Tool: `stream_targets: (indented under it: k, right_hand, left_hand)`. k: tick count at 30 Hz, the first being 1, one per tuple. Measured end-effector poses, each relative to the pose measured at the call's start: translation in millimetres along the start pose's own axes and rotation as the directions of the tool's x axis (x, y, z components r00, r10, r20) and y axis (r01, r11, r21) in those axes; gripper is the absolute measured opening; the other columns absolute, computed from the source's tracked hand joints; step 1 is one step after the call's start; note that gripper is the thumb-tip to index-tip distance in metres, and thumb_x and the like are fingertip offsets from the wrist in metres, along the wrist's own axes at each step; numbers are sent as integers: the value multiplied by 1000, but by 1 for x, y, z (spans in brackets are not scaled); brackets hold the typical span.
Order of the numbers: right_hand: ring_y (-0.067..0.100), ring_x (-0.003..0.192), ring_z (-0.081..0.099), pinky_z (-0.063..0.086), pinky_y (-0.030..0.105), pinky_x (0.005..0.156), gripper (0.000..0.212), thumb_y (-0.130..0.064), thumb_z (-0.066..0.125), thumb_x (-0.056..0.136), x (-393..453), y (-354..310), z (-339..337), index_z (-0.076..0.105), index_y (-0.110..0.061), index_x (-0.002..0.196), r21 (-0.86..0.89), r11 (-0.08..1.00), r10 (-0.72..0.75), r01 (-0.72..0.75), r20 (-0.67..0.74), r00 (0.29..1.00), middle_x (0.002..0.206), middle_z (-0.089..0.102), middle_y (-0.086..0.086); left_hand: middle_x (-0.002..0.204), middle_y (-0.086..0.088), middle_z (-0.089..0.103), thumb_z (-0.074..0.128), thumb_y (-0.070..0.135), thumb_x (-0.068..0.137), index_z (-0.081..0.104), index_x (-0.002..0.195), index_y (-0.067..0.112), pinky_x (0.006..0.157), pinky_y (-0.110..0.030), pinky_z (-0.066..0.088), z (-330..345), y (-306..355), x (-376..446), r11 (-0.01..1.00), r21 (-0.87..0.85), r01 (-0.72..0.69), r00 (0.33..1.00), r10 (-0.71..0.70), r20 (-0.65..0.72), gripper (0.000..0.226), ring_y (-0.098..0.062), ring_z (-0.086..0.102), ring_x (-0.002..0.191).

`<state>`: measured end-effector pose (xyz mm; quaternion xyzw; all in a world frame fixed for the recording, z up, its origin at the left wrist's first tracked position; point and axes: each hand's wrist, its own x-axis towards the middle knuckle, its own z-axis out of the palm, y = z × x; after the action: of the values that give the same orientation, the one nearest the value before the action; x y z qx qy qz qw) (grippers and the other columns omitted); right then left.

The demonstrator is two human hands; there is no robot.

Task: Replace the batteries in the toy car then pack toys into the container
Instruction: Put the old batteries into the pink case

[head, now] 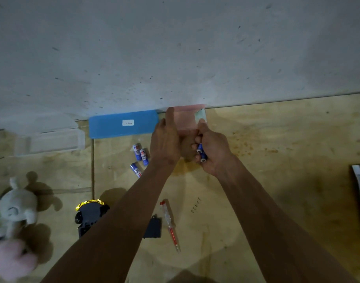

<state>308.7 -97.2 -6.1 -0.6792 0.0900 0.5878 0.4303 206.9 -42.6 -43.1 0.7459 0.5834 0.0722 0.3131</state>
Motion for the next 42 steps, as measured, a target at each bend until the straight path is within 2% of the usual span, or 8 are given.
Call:
stream_targets:
  k: [6, 11, 15, 18, 24, 32, 36, 42]
  right_hand:
    - [17, 51, 45, 33, 22, 42, 26, -34, 62, 94, -6, -42, -3, 67, -9, 89, 26, 993, -116, 115, 90, 989, 55, 52, -1]
    - [28, 70, 50, 41, 27, 51, 21, -11, 57, 87, 9, -73, 1, 66, 4, 97, -306, 931, -180, 198, 85, 980, 76, 57, 20]
    - [25, 70, 62, 52, 31, 61, 5, -7, 60, 89, 13, -56, 2, 63, -5, 91, -629, 684, -275, 368, 244, 930, 84, 63, 14]
    - [28, 93, 63, 38, 19, 69, 14, -16, 64, 91, 23, -34, 11, 65, -6, 99, -792, 367, -478, 488, 290, 829, 101, 66, 12]
    - [34, 110, 58, 36, 24, 82, 27, -9, 58, 91, 35, -16, 17, 64, -4, 117, -801, 271, -626, 534, 275, 730, 119, 62, 20]
    - [22, 90, 68, 32, -8, 73, 23, -11, 73, 84, 22, -18, -6, 72, -4, 106, -740, 345, -770, 577, 127, 625, 106, 72, 13]
    - [15, 71, 54, 43, 15, 61, 21, -15, 79, 76, 24, -31, -19, 60, -9, 82, -710, 343, -846, 615, 51, 531, 84, 64, 7]
    - [16, 72, 65, 55, 28, 71, 23, -13, 76, 79, 29, -37, -33, 73, -10, 101, -663, 113, -819, 740, 359, 447, 104, 66, 8]
  left_hand:
    - [83, -16, 64, 64, 5, 89, 19, 125, 23, 63, -53, 58, -2, 5, -6, 998, -1, 59, 996, -59, -69, 61, -37, 63, 69]
    - [91, -19, 66, 73, 7, 85, 25, 121, 22, 71, -54, 57, -6, 5, -8, 998, 11, 59, 998, -59, 2, 62, -41, 65, 82]
    - [108, -21, 68, 72, 6, 87, 30, 150, 18, 82, -48, 55, -8, 6, -2, 987, 160, -14, 1000, 10, 24, 76, -41, 65, 99]
    - [114, -22, 67, 71, 7, 86, 32, 152, 15, 84, -47, 51, -8, 4, 1, 979, 202, -37, 998, 25, 64, 77, -44, 62, 104]
    - [117, -19, 67, 73, 6, 84, 41, 144, 13, 86, -48, 52, -8, 2, 4, 978, 203, -49, 998, 37, 59, 69, -43, 63, 106]
    - [119, -22, 66, 73, 22, 88, 38, 148, 14, 90, -49, 49, -10, 3, 3, 979, 198, -54, 995, 37, 90, 70, -43, 60, 110]
    - [112, -21, 68, 67, 15, 92, 48, 135, 12, 85, -49, 54, -7, 0, 3, 981, 193, -37, 999, 33, 24, 47, -42, 64, 103]
    - [97, -23, 69, 62, 15, 93, 42, 119, 4, 72, -52, 53, -3, 0, -5, 995, 87, 50, 994, -40, -106, 34, -46, 66, 87]
